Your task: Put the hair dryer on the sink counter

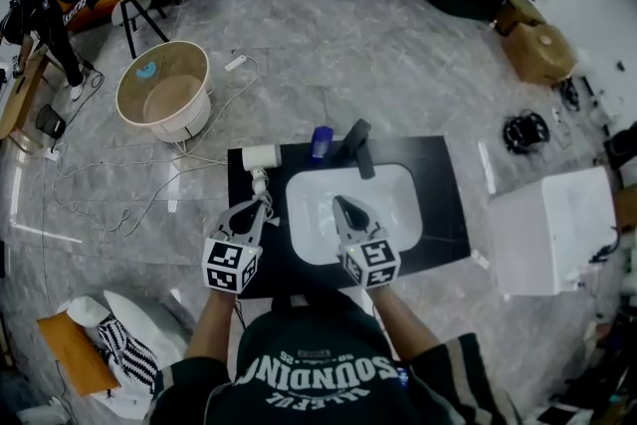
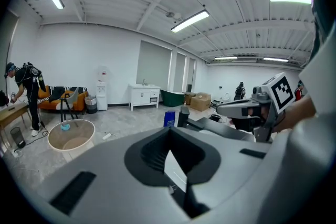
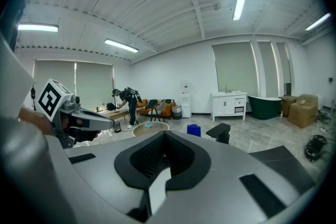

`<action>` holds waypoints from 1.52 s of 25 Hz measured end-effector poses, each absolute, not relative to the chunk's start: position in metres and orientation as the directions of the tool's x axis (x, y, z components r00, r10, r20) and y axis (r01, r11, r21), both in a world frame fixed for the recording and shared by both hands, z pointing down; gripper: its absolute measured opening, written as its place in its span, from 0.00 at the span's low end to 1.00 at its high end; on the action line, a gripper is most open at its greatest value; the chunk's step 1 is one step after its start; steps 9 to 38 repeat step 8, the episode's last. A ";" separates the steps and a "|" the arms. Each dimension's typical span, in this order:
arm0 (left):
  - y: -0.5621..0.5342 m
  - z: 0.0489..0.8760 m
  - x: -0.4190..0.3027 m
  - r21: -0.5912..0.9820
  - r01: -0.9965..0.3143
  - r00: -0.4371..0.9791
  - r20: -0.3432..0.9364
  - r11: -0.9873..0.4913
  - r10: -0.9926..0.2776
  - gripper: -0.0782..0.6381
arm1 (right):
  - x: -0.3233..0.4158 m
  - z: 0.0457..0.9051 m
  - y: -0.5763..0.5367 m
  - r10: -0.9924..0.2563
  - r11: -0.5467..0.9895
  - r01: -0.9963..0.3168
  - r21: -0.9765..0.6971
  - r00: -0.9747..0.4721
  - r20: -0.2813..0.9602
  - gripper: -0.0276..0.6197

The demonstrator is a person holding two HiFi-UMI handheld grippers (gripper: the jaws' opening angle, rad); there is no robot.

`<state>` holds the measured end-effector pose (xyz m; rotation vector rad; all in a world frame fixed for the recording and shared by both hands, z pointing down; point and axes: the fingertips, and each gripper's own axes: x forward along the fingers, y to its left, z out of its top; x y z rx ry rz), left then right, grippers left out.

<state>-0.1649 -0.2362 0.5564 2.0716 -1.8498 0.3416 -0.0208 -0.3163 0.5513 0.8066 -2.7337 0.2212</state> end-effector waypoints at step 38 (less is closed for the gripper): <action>-0.239 0.560 -0.166 0.093 -0.991 0.127 0.403 -0.097 -0.907 0.11 | -0.023 0.552 -0.320 -0.506 0.831 -0.552 -0.071 -0.802 0.316 0.04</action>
